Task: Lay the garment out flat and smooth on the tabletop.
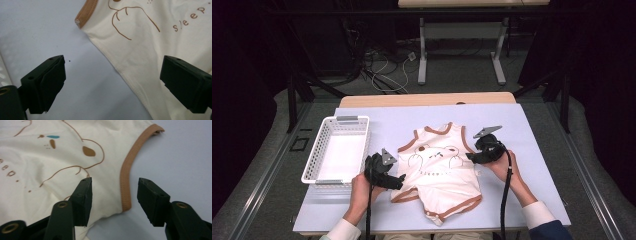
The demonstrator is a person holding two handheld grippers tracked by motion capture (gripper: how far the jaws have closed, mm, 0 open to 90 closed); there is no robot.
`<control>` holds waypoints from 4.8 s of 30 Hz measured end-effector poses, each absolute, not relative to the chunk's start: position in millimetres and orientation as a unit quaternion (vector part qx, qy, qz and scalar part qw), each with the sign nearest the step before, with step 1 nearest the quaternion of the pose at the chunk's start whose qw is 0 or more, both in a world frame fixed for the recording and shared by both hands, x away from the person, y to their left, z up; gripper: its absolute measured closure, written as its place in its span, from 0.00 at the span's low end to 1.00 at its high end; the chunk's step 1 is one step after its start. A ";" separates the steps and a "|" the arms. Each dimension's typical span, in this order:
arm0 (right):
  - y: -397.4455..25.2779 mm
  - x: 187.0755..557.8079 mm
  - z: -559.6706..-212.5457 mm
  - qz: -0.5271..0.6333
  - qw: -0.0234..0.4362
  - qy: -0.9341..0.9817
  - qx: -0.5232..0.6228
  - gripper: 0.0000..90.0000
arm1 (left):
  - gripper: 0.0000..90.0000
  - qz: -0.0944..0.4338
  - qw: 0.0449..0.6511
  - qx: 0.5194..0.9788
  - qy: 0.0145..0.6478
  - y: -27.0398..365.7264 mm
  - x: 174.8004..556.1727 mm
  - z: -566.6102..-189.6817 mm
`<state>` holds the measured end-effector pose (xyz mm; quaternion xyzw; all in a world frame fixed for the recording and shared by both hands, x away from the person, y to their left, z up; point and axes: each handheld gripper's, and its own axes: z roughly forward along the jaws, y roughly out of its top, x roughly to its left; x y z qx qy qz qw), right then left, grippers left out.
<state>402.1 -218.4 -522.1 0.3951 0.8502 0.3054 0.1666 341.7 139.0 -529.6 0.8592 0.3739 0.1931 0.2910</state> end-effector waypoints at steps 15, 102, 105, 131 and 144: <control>-190.5 390.1 -530.7 0.305 0.116 0.888 0.324 0.36 | 0.22 0.145 0.263 0.888 0.348 110.4 368.2 -540.7; -214.0 409.3 -542.6 0.307 0.144 0.854 0.395 0.67 | 0.50 0.175 0.270 0.858 0.401 122.0 381.4 -541.9; -212.5 413.7 -548.0 0.300 0.134 0.855 0.400 0.69 | 0.50 0.166 0.255 0.865 0.399 121.6 384.9 -544.9; -210.9 403.3 -543.0 0.309 0.119 0.862 0.384 0.96 | 0.93 0.106 0.285 0.878 0.369 129.0 373.6 -544.1; -215.0 390.9 -527.5 0.315 0.119 0.874 0.349 0.96 | 0.94 0.094 0.287 0.890 0.341 132.5 356.0 -530.6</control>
